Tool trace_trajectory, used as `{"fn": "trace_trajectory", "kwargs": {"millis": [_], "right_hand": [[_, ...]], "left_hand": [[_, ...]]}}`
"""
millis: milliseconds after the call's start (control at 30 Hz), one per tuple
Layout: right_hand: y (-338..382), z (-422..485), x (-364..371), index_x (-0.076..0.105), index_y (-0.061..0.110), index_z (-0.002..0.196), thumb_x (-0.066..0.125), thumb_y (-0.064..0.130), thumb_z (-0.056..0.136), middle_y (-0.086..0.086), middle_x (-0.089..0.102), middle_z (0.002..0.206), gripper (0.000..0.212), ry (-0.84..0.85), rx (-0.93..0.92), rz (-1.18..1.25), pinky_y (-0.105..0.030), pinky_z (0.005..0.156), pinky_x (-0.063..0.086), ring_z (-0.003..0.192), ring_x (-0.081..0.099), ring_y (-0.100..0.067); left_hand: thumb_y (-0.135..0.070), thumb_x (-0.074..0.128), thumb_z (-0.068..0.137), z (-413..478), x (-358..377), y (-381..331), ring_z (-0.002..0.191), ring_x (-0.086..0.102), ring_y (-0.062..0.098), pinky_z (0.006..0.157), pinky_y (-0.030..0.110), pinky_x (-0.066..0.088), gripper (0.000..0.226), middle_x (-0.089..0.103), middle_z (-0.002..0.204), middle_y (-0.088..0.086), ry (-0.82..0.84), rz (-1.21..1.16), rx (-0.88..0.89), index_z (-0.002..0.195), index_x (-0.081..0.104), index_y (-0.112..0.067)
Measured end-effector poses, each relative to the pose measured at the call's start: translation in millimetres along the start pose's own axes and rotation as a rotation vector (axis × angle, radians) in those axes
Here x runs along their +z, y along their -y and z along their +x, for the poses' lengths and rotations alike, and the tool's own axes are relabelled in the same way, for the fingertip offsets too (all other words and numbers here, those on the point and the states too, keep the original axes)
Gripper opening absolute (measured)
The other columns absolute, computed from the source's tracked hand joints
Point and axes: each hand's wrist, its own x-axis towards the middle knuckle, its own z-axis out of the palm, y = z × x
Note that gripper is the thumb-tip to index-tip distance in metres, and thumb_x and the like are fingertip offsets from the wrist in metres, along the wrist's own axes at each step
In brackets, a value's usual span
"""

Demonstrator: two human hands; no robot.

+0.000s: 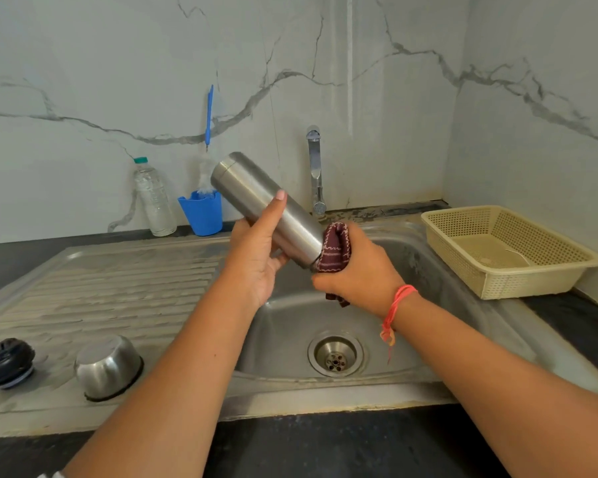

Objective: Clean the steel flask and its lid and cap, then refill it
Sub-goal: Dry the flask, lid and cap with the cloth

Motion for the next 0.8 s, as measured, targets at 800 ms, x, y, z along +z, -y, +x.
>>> {"fn": "trace_trajectory", "kwargs": {"millis": [800], "right_hand": [[-5.2, 6.4, -7.8, 0.055, -0.003, 0.133, 0.054, 0.038, 0.099, -0.031, 0.064, 0.121, 0.053, 0.538, 0.324, 0.976, -0.044, 0.088, 0.06, 0.105, 0.066, -0.042]], "left_hand": [[-0.027, 0.086, 0.078, 4.5, -6.9, 2.4, 0.118, 0.067, 0.035, 0.088, 0.049, 0.061, 0.082, 0.066, 0.12, 0.018, 0.017, -0.259, -0.036, 0.147, 0.046, -0.01]]}}
